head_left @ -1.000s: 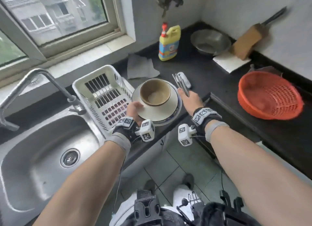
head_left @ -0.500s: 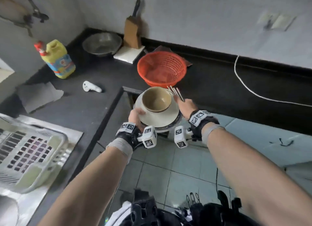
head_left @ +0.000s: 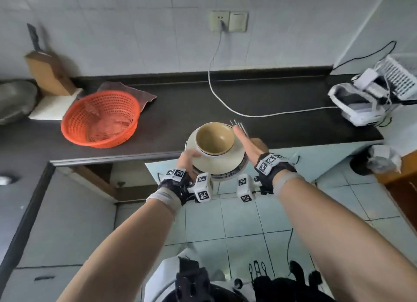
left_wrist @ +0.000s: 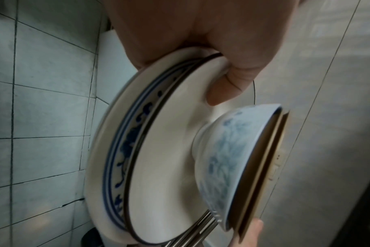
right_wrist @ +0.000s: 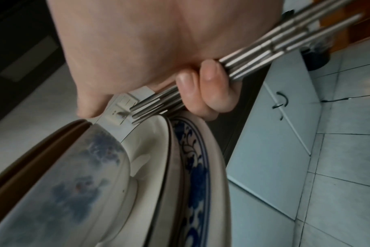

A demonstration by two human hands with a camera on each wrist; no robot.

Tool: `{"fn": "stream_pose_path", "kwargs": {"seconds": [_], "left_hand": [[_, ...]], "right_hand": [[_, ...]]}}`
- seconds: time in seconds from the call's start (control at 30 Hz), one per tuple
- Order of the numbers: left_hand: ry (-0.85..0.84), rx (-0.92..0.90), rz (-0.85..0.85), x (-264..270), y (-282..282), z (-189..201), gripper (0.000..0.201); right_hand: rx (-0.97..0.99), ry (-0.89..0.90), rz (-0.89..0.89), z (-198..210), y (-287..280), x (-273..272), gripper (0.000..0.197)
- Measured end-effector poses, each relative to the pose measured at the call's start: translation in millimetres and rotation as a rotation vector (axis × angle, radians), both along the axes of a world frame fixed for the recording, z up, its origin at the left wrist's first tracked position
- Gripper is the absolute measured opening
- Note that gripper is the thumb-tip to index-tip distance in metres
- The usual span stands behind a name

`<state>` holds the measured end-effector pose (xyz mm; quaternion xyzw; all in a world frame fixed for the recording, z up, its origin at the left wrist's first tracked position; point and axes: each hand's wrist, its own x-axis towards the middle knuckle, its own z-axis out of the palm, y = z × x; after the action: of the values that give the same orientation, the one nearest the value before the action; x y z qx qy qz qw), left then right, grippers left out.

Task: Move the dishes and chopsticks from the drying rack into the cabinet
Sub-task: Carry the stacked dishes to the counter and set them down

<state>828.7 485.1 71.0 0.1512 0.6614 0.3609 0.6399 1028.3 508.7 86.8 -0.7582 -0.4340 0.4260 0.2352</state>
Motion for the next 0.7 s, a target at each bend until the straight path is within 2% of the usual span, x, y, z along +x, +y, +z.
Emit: {"fn": "stream_pose_path", "kwargs": {"seconds": [0.07, 0.13, 0.2, 0.27, 0.37, 0.47, 0.53, 0.6, 0.63, 0.7], "left_hand": [[0.011, 0.006, -0.067, 32.2, 24.9, -4.9, 0.025], [0.007, 0.000, -0.131, 64.6, 48.4, -7.5, 0.014], [-0.007, -0.011, -0.164, 94.2, 74.8, -16.7, 0.012], [0.004, -0.021, -0.202, 122.5, 102.2, -27.5, 0.021], [0.027, -0.020, -0.283, 165.9, 145.3, -46.9, 0.024], [0.045, 0.002, -0.337, 207.5, 186.1, -59.8, 0.019], [0.041, 0.003, -0.361, 231.8, 208.4, -70.0, 0.034], [0.020, 0.003, -0.391, 261.3, 232.7, -79.6, 0.044], [0.019, 0.009, -0.401, 263.8, 235.3, -77.5, 0.040], [-0.008, 0.019, -0.449, 281.5, 249.0, -79.1, 0.020]], "right_hand": [[-0.014, 0.018, -0.076, -3.4, 9.1, 32.4, 0.110], [-0.032, 0.029, -0.128, -6.3, 19.0, 62.0, 0.116], [-0.043, 0.038, -0.168, -9.5, 31.7, 90.7, 0.115], [-0.060, 0.045, -0.209, -14.4, 45.3, 118.6, 0.116], [-0.088, 0.041, -0.276, -25.3, 69.6, 158.0, 0.111], [-0.114, 0.046, -0.353, -36.3, 94.2, 193.0, 0.108], [-0.128, 0.055, -0.381, -45.1, 110.2, 213.6, 0.101], [-0.159, 0.074, -0.448, -55.7, 129.5, 238.2, 0.106], [-0.159, 0.070, -0.450, -57.4, 133.3, 240.6, 0.110], [-0.174, 0.073, -0.467, -67.0, 144.9, 256.6, 0.119]]}}
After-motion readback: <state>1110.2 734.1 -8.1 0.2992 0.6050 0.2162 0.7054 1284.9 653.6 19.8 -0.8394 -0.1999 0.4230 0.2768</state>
